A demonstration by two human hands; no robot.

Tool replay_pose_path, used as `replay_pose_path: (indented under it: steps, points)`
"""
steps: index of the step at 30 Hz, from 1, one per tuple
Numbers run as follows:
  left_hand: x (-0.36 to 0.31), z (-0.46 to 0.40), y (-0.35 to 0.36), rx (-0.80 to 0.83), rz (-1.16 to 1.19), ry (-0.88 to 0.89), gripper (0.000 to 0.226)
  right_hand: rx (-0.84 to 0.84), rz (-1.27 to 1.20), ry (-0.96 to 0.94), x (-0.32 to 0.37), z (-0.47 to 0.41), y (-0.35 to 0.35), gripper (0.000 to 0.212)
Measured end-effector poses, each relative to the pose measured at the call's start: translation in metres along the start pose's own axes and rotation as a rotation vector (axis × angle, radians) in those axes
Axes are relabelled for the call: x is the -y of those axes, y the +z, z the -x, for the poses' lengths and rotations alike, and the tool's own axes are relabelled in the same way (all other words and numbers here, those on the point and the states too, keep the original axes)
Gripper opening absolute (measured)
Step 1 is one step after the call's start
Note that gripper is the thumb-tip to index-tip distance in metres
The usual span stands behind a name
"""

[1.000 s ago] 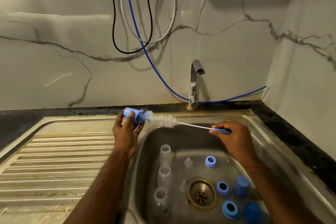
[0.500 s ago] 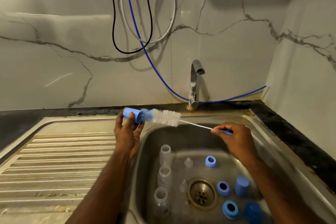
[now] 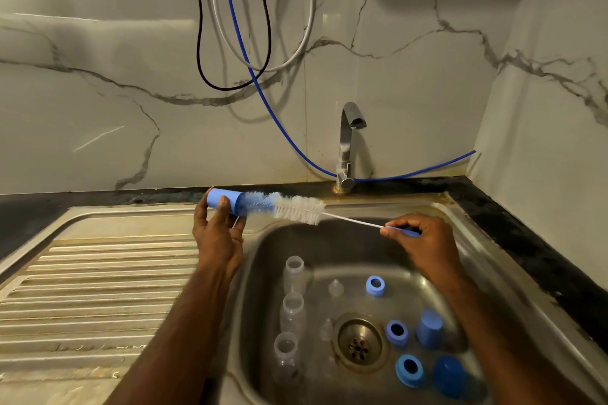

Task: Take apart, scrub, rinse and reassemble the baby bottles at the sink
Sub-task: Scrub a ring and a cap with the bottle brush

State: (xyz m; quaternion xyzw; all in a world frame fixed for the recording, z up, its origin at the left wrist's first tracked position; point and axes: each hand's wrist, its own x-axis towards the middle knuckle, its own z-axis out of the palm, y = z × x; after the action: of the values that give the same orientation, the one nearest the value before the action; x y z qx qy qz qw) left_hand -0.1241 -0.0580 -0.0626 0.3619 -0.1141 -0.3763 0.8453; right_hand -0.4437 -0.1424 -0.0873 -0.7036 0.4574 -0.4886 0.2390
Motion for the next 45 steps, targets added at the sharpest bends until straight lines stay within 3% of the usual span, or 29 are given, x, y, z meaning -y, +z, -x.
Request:
replay_pose_path:
  steps: [4,16,20,27,30,34,40,45]
  points:
    - [0.005,0.004,0.003,0.050,-0.114,0.047,0.042,0.010,0.045,-0.058,0.007,0.003,0.006,0.013]
    - [0.000,0.001,0.000,-0.002,-0.075,0.082,0.039,-0.031,0.053,-0.002,-0.005,-0.003,-0.006,0.015]
    - [0.007,0.004,-0.001,0.085,-0.142,0.064,0.041,0.024,0.060,-0.055,0.005,0.002,0.004,0.013]
    - [-0.013,-0.008,-0.011,-0.147,-0.021,0.087,0.047,0.002,0.044,0.082,-0.002,-0.002,-0.025,0.009]
    - [-0.006,0.006,-0.004,-0.036,-0.060,0.020,0.051,0.087,0.105,0.088,0.002,0.000,-0.014,0.007]
    - [0.022,0.042,0.014,0.101,-0.151,-0.111,0.039,0.204,0.127,0.077,0.016,0.007,0.008,0.031]
    - [0.053,0.077,0.028,0.121,-0.172,-0.211,0.030,0.452,0.051,0.032,0.028,0.022,0.021,0.024]
    - [0.050,0.060,0.019,0.097,-0.209,-0.230,0.032,0.459,-0.006,0.013,0.025,0.022,0.020,0.025]
